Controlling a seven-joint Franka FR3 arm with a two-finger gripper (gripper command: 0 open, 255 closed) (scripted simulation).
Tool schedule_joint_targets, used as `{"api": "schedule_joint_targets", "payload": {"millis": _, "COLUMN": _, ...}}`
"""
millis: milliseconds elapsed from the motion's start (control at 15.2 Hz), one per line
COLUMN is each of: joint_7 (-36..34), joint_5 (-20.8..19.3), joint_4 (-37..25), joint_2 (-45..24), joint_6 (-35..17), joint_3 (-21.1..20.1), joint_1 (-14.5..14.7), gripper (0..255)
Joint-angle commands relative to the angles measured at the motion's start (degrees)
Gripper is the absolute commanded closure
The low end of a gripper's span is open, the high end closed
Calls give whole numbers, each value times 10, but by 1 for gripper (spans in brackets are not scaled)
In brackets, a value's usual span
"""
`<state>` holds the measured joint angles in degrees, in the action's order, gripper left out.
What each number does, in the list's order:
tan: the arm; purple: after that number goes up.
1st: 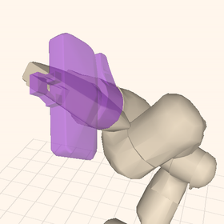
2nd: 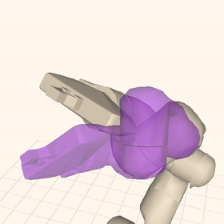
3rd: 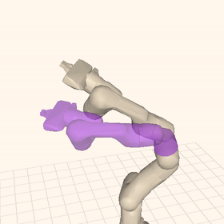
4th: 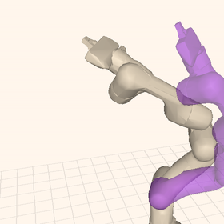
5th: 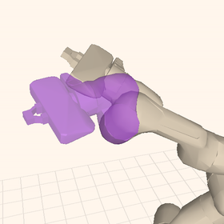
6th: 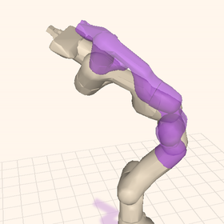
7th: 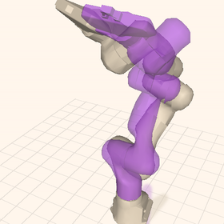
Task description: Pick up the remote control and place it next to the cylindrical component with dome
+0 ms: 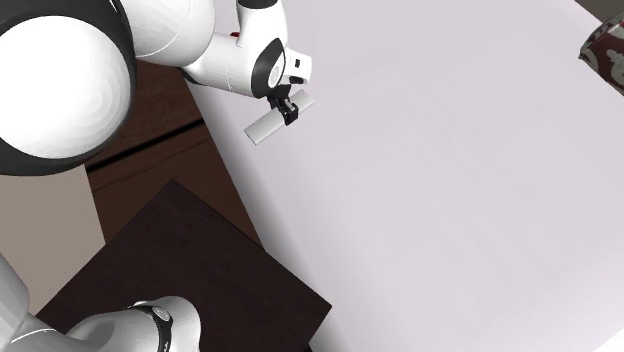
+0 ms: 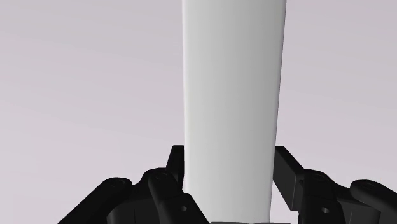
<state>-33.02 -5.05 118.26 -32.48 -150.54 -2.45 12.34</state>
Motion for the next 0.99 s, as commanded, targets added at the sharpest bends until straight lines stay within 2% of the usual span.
{"api": "schedule_joint_targets", "payload": {"millis": 0, "joint_7": 0, "joint_5": 0, "joint_4": 0, "joint_2": 0, "joint_6": 0, "joint_3": 0, "joint_1": 0, "gripper": 255}}
{"api": "schedule_joint_targets", "payload": {"millis": 66, "joint_7": 0, "joint_5": 0, "joint_4": 0, "joint_2": 0, "joint_6": 0, "joint_3": 0, "joint_1": 0, "gripper": 255}}
{"api": "schedule_joint_targets", "payload": {"millis": 132, "joint_7": 0, "joint_5": 0, "joint_4": 0, "joint_2": 0, "joint_6": 0, "joint_3": 0, "joint_1": 0, "gripper": 0}}
{"api": "schedule_joint_targets", "payload": {"millis": 462, "joint_7": 0, "joint_5": 0, "joint_4": 0, "joint_2": 0, "joint_6": 0, "joint_3": 0, "joint_1": 0, "gripper": 0}}
{"api": "schedule_joint_targets", "payload": {"millis": 726, "joint_7": 5, "joint_5": 7, "joint_4": 10, "joint_2": 63, "joint_6": 52, "joint_3": -6, "joint_1": -3, "gripper": 0}}
{"api": "schedule_joint_targets", "payload": {"millis": 924, "joint_7": 5, "joint_5": 7, "joint_4": 10, "joint_2": 63, "joint_6": 52, "joint_3": -6, "joint_1": -3, "gripper": 0}}
